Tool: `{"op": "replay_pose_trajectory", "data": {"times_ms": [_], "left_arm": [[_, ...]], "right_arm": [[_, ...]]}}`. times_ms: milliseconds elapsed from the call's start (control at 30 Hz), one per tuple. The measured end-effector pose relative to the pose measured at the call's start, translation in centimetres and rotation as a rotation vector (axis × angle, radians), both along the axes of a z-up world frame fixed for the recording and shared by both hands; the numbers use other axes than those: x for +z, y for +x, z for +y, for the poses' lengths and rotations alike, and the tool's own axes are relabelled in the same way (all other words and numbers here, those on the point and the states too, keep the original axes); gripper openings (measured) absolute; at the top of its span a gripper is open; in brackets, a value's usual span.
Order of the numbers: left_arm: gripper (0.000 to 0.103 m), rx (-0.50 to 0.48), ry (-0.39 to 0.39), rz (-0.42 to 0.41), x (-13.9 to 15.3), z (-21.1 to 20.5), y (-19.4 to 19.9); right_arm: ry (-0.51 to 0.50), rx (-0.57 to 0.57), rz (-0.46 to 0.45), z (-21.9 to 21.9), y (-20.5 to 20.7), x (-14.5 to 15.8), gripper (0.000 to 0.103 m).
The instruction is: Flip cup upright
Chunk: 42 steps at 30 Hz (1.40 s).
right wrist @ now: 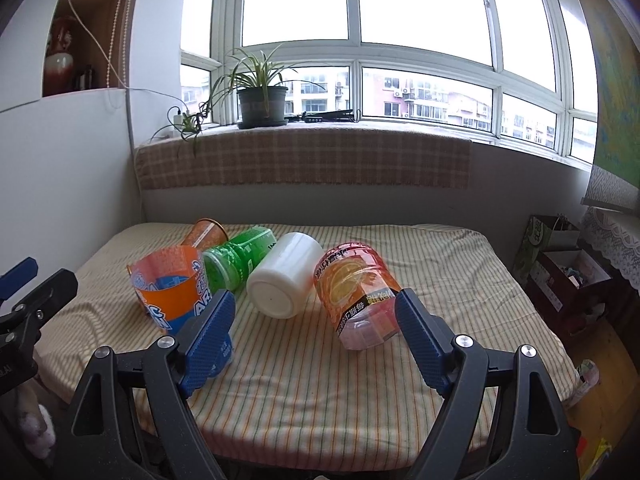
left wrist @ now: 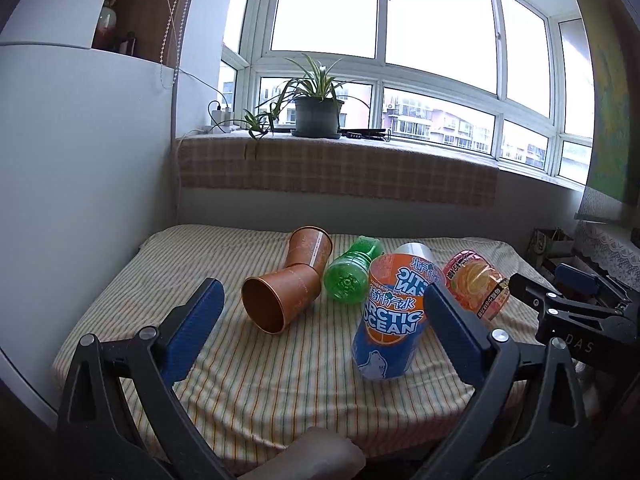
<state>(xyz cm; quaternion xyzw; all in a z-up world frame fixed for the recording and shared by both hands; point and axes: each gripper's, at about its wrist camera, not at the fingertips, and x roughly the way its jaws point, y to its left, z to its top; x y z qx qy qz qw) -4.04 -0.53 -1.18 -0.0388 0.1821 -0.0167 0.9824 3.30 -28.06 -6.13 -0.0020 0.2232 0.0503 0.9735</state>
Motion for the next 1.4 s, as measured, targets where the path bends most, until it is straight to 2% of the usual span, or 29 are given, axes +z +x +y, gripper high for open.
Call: {"op": "replay_pose_trajectory", "data": {"times_ms": [1400], "left_arm": [[0.101, -0.003, 0.009, -0.001, 0.36, -0.26, -0.28]], "right_arm": [[0.011, 0.005, 0.001, -0.05, -0.09, 0.09, 0.082]]}}
